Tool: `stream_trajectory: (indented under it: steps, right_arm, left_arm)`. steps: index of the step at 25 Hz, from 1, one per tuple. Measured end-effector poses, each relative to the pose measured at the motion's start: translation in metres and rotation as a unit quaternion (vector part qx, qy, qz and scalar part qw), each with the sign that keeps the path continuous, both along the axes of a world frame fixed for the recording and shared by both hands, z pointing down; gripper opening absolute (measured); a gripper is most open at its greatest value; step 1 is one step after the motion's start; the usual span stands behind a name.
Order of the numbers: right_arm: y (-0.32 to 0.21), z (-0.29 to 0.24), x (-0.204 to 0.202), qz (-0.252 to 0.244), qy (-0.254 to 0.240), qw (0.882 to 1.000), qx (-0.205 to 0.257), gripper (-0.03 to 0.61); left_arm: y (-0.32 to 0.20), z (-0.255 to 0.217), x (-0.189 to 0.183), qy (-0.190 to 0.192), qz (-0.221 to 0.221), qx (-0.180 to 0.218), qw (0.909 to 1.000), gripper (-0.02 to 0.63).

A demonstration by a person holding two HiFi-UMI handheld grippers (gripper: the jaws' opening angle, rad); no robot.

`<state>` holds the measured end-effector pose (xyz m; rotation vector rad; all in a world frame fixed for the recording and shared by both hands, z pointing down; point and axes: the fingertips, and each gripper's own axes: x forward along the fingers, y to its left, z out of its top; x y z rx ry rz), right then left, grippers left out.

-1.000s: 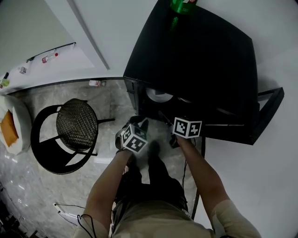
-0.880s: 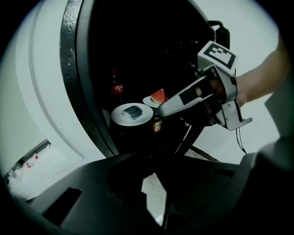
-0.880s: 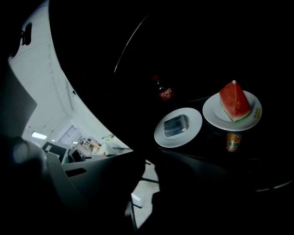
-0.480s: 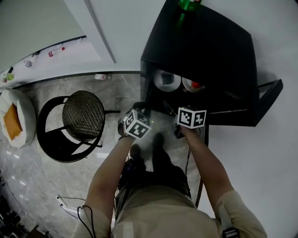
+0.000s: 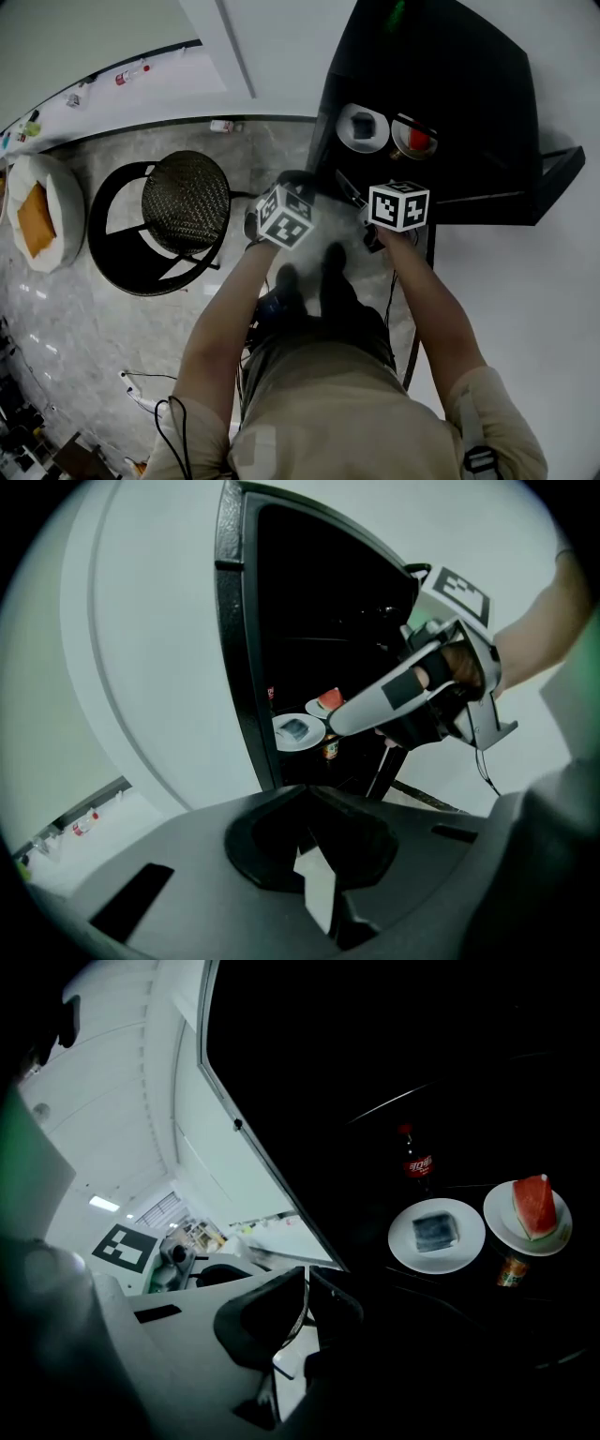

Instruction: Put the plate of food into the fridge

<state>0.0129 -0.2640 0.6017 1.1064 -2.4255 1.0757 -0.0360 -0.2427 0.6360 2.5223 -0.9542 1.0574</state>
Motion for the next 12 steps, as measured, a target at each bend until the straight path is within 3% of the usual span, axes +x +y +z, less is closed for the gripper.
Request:
stream_trajectory:
  steps: [12]
  right_arm:
    - [0.025, -0.007, -0.033, -0.029, 0.019, 0.999, 0.012, 0.031]
  left_arm:
    - [0.014, -0.014, -0.027, -0.009, 0.005, 0.021, 0.9997, 0.009]
